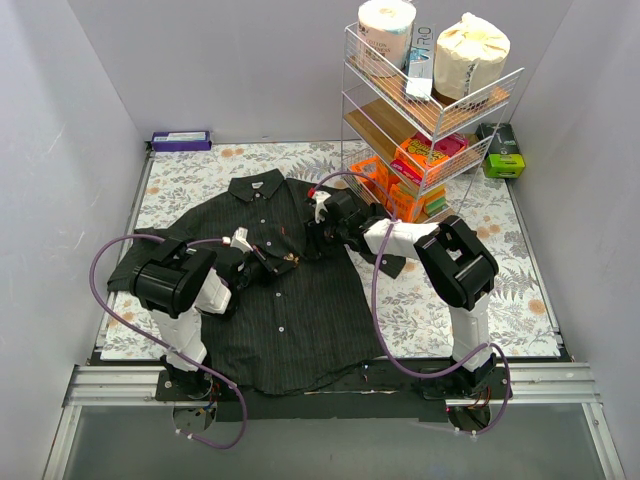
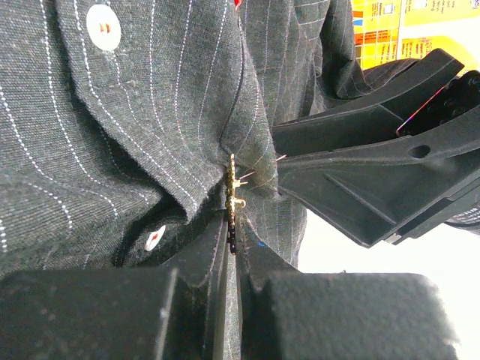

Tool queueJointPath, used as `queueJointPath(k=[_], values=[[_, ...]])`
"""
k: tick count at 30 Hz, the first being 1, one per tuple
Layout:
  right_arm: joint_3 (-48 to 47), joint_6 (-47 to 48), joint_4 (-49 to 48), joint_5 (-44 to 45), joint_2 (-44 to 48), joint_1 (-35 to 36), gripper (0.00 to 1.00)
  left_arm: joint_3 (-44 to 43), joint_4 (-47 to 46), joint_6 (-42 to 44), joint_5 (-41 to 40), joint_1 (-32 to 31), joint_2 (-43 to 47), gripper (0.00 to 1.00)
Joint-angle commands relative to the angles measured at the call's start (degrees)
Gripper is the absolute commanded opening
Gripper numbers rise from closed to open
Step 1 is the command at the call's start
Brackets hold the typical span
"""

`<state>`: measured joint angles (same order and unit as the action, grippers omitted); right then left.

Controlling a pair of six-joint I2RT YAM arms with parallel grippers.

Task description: Pin the brooch onto the clothing

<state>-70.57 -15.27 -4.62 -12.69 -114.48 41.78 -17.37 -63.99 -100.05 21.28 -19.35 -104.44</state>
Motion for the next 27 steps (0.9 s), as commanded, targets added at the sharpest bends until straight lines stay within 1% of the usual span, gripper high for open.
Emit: queueJointPath(k=[1,21,27], values=[[0.34,-0.73,-5.75,-2.52,1.98,0.49,0.45,-0.74,-1.49,0.82,2.72,-0.42,-0.85,0.00],[1.22,-0.64,-7.33,-3.31,1.01,1.81,0.44,-4.25,0.44,1.61,3.77,-0.42,-1.11,0.00],[2.18,-0.82,-7.86,-3.40,0.83,1.90,0.44,-5.13,1.50,4.15,4.82,-0.42,-0.94,0.00]])
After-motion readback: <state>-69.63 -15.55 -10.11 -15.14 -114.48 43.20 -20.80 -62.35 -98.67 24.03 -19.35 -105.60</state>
